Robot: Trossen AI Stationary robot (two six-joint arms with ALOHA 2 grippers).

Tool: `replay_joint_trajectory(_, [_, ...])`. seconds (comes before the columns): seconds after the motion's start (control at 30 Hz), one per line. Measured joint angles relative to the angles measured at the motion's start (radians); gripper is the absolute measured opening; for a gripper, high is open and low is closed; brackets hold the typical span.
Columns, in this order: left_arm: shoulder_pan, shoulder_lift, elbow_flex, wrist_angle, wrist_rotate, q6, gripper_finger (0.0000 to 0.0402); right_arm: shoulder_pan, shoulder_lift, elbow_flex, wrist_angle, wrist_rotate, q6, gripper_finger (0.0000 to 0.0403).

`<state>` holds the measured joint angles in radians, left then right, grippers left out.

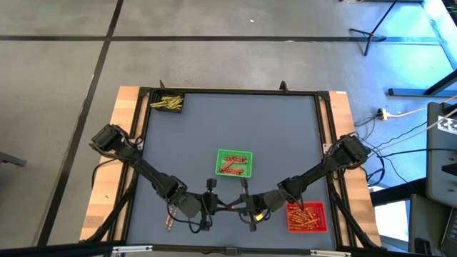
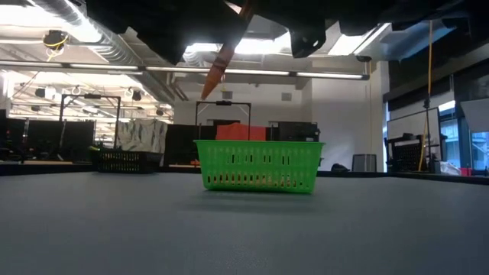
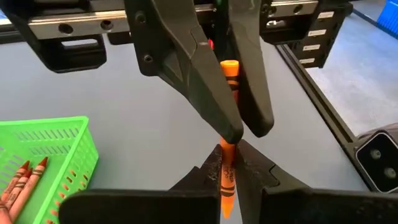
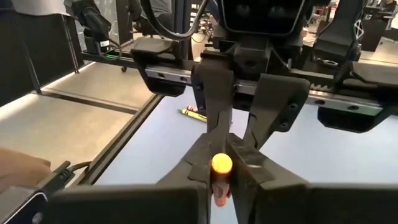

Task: Sort crayons
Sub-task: Put the orange crayon into the red bin

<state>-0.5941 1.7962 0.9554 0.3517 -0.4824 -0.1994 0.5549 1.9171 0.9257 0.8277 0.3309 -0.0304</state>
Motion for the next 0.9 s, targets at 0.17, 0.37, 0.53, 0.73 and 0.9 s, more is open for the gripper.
replay_joint_trajectory(0.17, [0.005, 0.000, 0.000, -0.013, 0.013, -0.068, 0.0026, -0.001, -0.006, 0.000, -0.021, 0.001, -0.022, 0.0037])
replay_joint_trajectory(0.37, [-0.003, 0.000, 0.000, -0.031, 0.082, -0.086, 0.0087, 0.003, -0.092, 0.000, -0.196, 0.021, -0.006, 0.0017])
replay_joint_trajectory(0.53, [-0.019, -0.001, 0.000, -0.039, 0.082, -0.059, 0.0105, 0.025, -0.198, -0.001, -0.427, 0.016, 0.095, 0.0032])
replay_joint_trajectory(0.73, [-0.022, -0.001, 0.000, -0.048, 0.081, -0.054, 0.0105, 0.080, -0.351, -0.001, -0.781, -0.028, 0.293, 0.0012])
replay_joint_trajectory(0.9, [-0.021, -0.001, 0.001, -0.048, 0.073, -0.054, 0.0105, 0.138, -0.469, -0.001, -1.050, -0.048, 0.519, 0.0030])
